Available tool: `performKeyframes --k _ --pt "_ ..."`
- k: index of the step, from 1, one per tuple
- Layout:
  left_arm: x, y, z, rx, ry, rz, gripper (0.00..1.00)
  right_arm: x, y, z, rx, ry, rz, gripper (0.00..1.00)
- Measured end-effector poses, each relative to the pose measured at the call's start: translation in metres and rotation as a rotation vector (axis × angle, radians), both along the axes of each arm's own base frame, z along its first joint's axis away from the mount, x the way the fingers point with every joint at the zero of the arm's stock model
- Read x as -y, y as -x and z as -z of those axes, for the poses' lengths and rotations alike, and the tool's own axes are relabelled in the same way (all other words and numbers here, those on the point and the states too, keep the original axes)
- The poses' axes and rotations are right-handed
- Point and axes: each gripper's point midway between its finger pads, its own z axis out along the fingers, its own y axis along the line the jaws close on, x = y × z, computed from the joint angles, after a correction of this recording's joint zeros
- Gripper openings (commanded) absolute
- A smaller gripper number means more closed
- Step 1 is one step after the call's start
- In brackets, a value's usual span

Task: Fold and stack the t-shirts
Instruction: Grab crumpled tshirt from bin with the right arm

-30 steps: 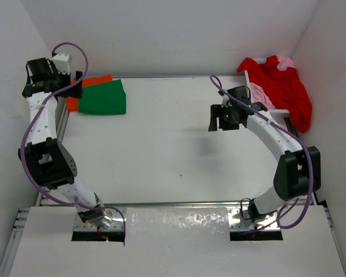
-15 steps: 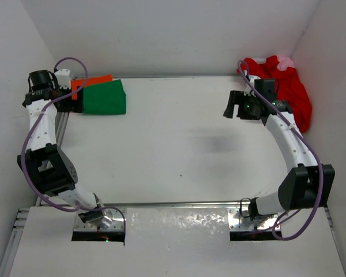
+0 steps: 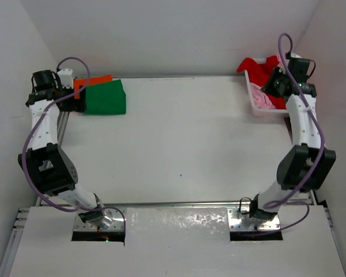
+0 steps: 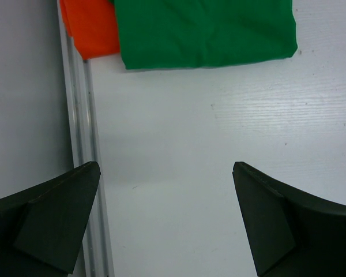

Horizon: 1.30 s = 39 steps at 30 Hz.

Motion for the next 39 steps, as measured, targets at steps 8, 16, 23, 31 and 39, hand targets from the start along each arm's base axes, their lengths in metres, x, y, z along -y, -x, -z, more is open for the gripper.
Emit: performKeyframes --k 8,16,23,31,39 --pt "0.028 -0.004 0.025 -0.059 -0.044 0.074 1.00 0.086 -0.109 0.050 -0.060 0.171 0.241 0.74" --pt "0.040 -0.011 0.042 -0.117 -0.075 0.122 1.00 0.176 -0.113 0.117 -0.307 0.622 0.398 0.83" --pt "0.045 -0.029 0.031 -0.109 -0.112 0.138 1.00 0.226 -0.093 0.127 -0.419 0.818 0.445 0.80" --pt "0.056 -0.031 0.029 -0.116 -0.157 0.164 1.00 0.261 -0.084 0.159 -0.481 0.847 0.414 0.43" --pt "0.057 -0.030 0.030 -0.127 -0.182 0.167 1.00 0.268 -0.090 0.154 -0.449 0.861 0.412 0.00"
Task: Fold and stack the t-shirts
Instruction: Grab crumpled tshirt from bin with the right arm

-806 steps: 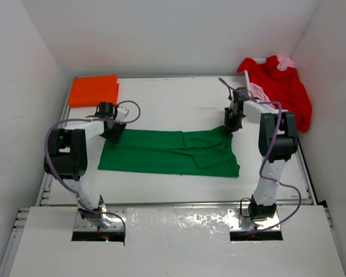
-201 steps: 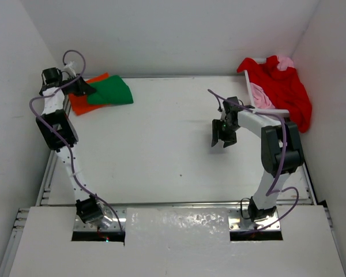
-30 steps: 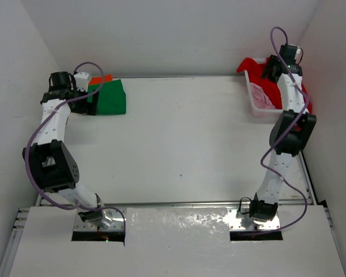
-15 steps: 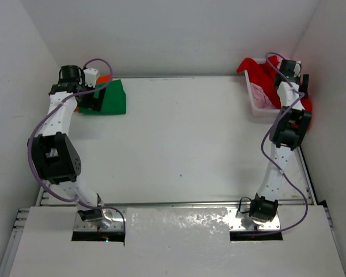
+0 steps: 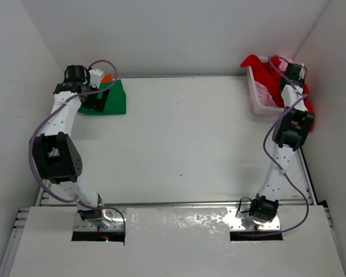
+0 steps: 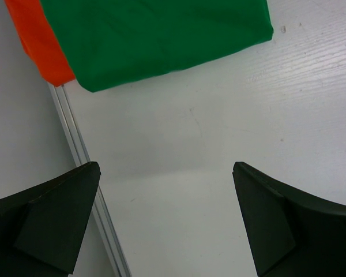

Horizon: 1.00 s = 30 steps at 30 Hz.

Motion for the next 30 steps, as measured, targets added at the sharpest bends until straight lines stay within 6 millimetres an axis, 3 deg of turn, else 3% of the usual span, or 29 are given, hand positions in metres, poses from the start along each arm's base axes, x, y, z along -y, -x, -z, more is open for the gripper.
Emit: performKeyframes --k 7,10,19,25,28,30 --pt "-0.002 0.000 0.000 -0.002 -0.012 -0.006 1.00 -0.012 0.004 0.001 0.006 -0.033 -0.040 0.00" --pt "-0.002 0.000 0.000 -0.001 -0.012 -0.006 1.00 -0.026 0.006 -0.011 0.021 -0.049 -0.077 0.00" --pt "-0.002 0.003 -0.010 0.022 -0.014 -0.005 1.00 -0.047 0.005 -0.096 0.190 -0.014 -0.140 0.00" --pt "-0.001 0.005 -0.019 0.044 -0.013 -0.002 1.00 -0.062 0.001 -0.140 0.278 -0.003 -0.188 0.00" --pt "0.000 0.006 -0.026 0.062 -0.013 -0.001 1.00 -0.082 0.001 -0.174 0.338 -0.002 -0.237 0.00" --pt "0.001 0.008 -0.033 0.079 -0.014 0.000 1.00 -0.104 0.004 -0.210 0.411 -0.005 -0.291 0.00"
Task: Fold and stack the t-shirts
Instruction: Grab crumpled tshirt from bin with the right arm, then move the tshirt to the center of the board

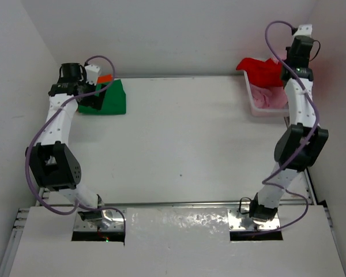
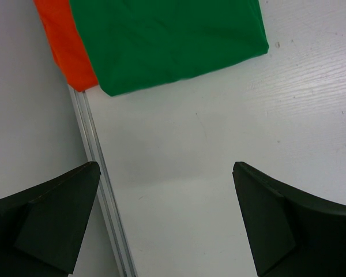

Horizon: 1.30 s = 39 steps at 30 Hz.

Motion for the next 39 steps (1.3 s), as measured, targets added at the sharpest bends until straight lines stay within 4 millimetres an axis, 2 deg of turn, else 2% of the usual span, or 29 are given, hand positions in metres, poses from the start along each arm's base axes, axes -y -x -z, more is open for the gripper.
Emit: performKeyframes --k 3,6,8,11,13,15,17,20,22,23,25,26,27,28,29,30,31,32,34,35,36,37,38,39 --pt "0.001 0.003 -0.012 0.029 0.000 -0.002 1.00 -0.047 0.014 -0.071 0.162 -0.012 -0.125 0.00" --pt "-0.001 0.005 -0.030 0.071 -0.012 -0.010 1.00 -0.095 0.040 -0.144 0.345 -0.022 -0.270 0.00" --pt "-0.002 0.004 -0.055 0.126 -0.023 -0.018 1.00 -0.133 0.064 -0.193 0.476 -0.051 -0.405 0.00" --pt "-0.005 -0.002 -0.116 0.266 -0.035 -0.046 1.00 -0.174 0.100 -0.254 0.659 -0.112 -0.589 0.00" --pt "-0.003 0.000 -0.162 0.383 -0.029 -0.055 1.00 -0.201 0.122 -0.285 0.765 -0.181 -0.721 0.00" --pt "0.001 0.012 -0.197 0.475 -0.022 -0.045 1.00 -0.237 0.141 -0.311 0.854 -0.269 -0.881 0.00" --pt "0.007 0.027 -0.215 0.523 -0.010 -0.031 1.00 -0.282 0.154 -0.328 0.906 -0.373 -1.061 0.00" --pt "0.014 0.037 -0.226 0.554 0.014 -0.016 1.00 -0.350 0.167 -0.333 0.896 -0.527 -1.289 0.00" --pt "0.019 0.038 -0.222 0.545 0.035 0.001 1.00 -0.390 0.171 -0.318 0.835 -0.640 -1.388 0.00" --pt "0.021 0.038 -0.218 0.532 0.044 0.007 1.00 -0.403 0.169 -0.306 0.800 -0.689 -1.403 0.00" --pt "0.024 0.037 -0.200 0.485 0.062 0.017 0.99 -0.424 0.161 -0.262 0.696 -0.798 -1.398 0.00" --pt "0.025 0.037 -0.191 0.461 0.068 0.020 0.98 -0.432 0.156 -0.233 0.639 -0.849 -1.379 0.00" --pt "0.025 0.036 -0.180 0.434 0.075 0.023 0.96 -0.439 0.150 -0.200 0.570 -0.899 -1.345 0.02" --pt "0.026 0.037 -0.171 0.411 0.080 0.025 0.94 -0.446 0.144 -0.161 0.485 -0.951 -1.298 0.16" --pt "0.027 0.037 -0.160 0.384 0.086 0.027 0.92 -0.451 0.139 -0.121 0.403 -0.994 -1.244 0.23" --pt "0.027 0.037 -0.149 0.357 0.090 0.029 0.91 -0.454 0.135 -0.076 0.311 -1.027 -1.181 0.28" --pt "0.028 0.037 -0.137 0.328 0.093 0.032 0.89 -0.456 0.133 -0.021 0.183 -1.054 -1.098 0.43" --pt "0.029 0.038 -0.128 0.303 0.096 0.034 0.88 -0.455 0.133 0.022 0.082 -1.067 -1.028 0.47" --pt "0.034 0.039 -0.107 0.253 0.094 0.045 0.87 -0.438 0.133 0.112 -0.138 -1.030 -0.846 0.51" --pt "0.039 0.040 -0.095 0.224 0.091 0.061 0.87 -0.426 0.134 0.144 -0.221 -1.009 -0.767 0.48" --pt "0.048 0.041 -0.083 0.195 0.080 0.085 0.86 -0.412 0.135 0.171 -0.288 -0.991 -0.695 0.42" --pt "0.057 0.043 -0.072 0.165 0.072 0.112 0.86 -0.397 0.137 0.190 -0.334 -0.985 -0.633 0.13" --pt "0.069 0.045 -0.061 0.136 0.065 0.149 0.85 -0.384 0.138 0.200 -0.353 -0.980 -0.591 0.00" --pt "0.078 0.048 -0.051 0.110 0.057 0.184 0.84 -0.359 0.141 0.213 -0.368 -0.975 -0.515 0.00"
